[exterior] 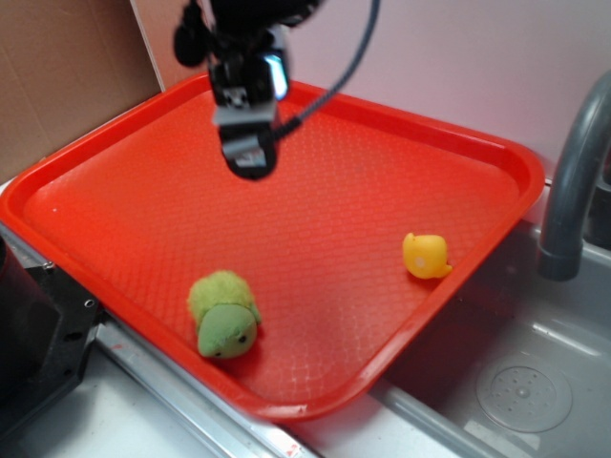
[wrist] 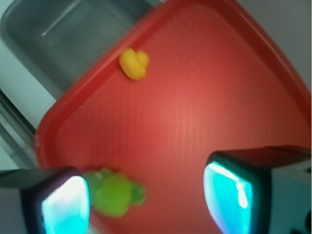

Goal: Grab the yellow duck.

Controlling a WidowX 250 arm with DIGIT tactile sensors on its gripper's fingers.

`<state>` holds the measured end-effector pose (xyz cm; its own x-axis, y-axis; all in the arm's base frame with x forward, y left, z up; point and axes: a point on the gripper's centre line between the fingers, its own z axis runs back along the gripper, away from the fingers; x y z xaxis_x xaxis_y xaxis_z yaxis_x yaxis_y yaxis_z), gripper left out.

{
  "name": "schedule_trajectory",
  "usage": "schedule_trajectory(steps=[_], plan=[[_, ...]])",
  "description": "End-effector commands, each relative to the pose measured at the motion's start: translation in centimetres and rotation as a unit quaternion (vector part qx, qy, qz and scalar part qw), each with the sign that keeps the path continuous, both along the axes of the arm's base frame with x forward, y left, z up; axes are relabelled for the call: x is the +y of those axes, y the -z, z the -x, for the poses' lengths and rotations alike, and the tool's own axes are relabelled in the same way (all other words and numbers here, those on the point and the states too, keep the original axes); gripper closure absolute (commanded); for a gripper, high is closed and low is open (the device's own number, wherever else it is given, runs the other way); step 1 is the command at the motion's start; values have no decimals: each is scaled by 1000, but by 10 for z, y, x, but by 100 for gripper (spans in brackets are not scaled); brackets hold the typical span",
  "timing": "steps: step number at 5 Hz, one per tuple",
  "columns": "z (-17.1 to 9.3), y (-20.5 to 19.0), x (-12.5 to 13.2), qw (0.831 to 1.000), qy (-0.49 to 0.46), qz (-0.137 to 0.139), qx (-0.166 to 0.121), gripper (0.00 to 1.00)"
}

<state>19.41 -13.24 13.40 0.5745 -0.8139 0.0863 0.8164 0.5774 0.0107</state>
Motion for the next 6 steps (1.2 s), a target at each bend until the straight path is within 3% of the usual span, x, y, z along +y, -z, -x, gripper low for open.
schedule_trajectory(steps=[1, 2, 3, 4, 6], plan=[[9, -8, -6, 1000, 9, 9, -16, 0], [9, -8, -6, 1000, 9, 9, -16, 0], [-8, 21, -13, 996, 72, 18, -41, 0], [-30, 42, -36, 983, 174, -36, -55, 0], [-44, 85, -58, 976, 214, -35, -18, 0]])
